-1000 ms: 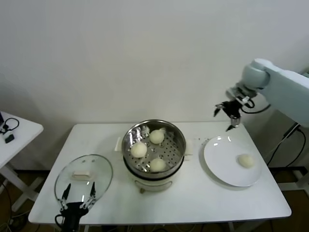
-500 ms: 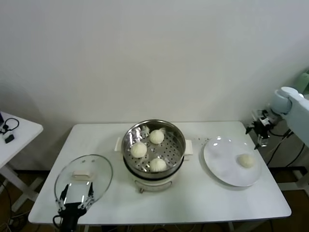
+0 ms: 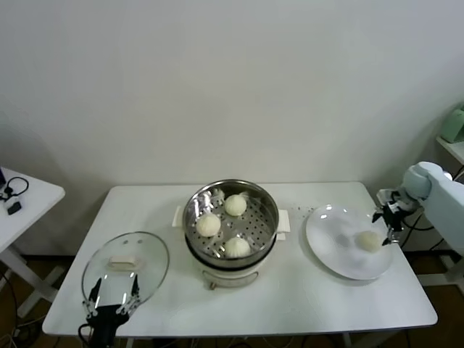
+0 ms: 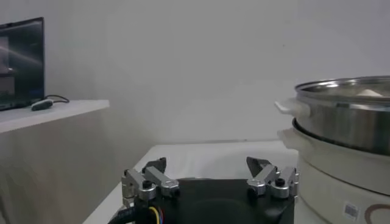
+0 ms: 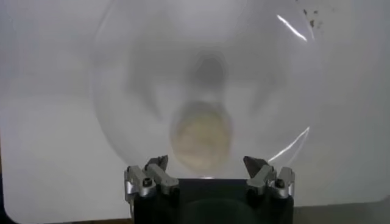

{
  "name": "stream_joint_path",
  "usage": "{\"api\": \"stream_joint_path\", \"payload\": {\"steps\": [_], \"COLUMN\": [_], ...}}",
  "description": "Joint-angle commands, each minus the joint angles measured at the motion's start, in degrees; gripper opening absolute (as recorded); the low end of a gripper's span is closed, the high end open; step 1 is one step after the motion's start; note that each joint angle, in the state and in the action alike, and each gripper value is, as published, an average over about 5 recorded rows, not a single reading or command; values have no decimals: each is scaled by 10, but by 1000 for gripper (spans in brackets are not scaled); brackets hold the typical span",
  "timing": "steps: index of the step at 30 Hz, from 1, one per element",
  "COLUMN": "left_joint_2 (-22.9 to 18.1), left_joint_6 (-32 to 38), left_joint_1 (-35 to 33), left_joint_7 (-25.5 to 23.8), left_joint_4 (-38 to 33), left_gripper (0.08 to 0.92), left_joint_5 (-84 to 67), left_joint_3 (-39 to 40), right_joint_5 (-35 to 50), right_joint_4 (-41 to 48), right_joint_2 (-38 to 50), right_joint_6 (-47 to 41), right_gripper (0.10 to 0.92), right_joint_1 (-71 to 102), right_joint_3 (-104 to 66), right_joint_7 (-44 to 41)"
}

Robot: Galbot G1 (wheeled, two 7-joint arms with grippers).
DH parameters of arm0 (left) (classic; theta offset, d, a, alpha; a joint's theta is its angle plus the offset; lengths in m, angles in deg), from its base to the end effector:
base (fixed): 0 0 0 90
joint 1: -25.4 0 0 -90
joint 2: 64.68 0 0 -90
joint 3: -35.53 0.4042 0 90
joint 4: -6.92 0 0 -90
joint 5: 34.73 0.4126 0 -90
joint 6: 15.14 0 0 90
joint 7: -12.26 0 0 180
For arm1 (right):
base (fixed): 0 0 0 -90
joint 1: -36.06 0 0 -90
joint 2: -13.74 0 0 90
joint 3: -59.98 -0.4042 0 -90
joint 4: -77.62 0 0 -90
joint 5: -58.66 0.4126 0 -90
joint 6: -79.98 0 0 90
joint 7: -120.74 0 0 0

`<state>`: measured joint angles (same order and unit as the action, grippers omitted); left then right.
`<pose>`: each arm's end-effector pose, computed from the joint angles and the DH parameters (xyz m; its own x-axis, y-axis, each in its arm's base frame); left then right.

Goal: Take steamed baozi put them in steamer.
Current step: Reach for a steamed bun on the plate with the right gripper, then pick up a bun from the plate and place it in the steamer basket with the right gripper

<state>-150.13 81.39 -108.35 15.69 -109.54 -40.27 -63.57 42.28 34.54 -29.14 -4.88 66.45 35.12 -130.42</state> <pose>0.1148 0.0757 -0.4075 -0.9730 -0.1592 0.1670 -0.1468 0.9856 0.0841 0.6357 -0.3430 -0.2355 -0.0921 0.0020 0.9957 -0.9954 0.0247 -0.0921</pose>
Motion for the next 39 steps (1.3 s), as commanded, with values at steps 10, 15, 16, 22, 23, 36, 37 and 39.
{"api": "stream_joint_path", "payload": {"steps": [10, 15, 16, 22, 23, 36, 37, 39], "left_joint_2": [-2, -3, -2, -6, -6, -4, -5, -5], "left_joint_6": [-1, -1, -1, 0, 1, 8, 8, 10], "left_joint_1": [-2, -2, -2, 2, 2, -1, -1, -2], "left_joint_7": [1, 1, 1, 2, 2, 1, 1, 0], "left_joint_4": [1, 1, 1, 4, 4, 3, 3, 3], "left_gripper": [823, 823, 823, 823, 823, 823, 823, 823], "left_joint_5": [11, 13, 13, 24, 26, 28, 28, 27], "left_joint_3": [2, 2, 3, 9, 11, 15, 16, 16], "right_joint_5": [-66, -67, -68, -70, -70, 23, 44, 80], "right_joint_4": [80, 82, 82, 80, 80, 58, 52, 41], "right_joint_2": [-61, -65, -65, -62, -61, -42, -40, -38], "right_joint_6": [12, 11, 10, 10, 10, -19, -27, -40], "right_gripper": [823, 823, 823, 786, 765, 623, 625, 631], "right_joint_1": [48, 47, 47, 44, 44, -9, -20, -45], "right_joint_3": [-90, -90, -90, -89, -89, -21, -3, 31], "right_joint_7": [18, 7, 5, -2, -3, -5, -6, -7]}}
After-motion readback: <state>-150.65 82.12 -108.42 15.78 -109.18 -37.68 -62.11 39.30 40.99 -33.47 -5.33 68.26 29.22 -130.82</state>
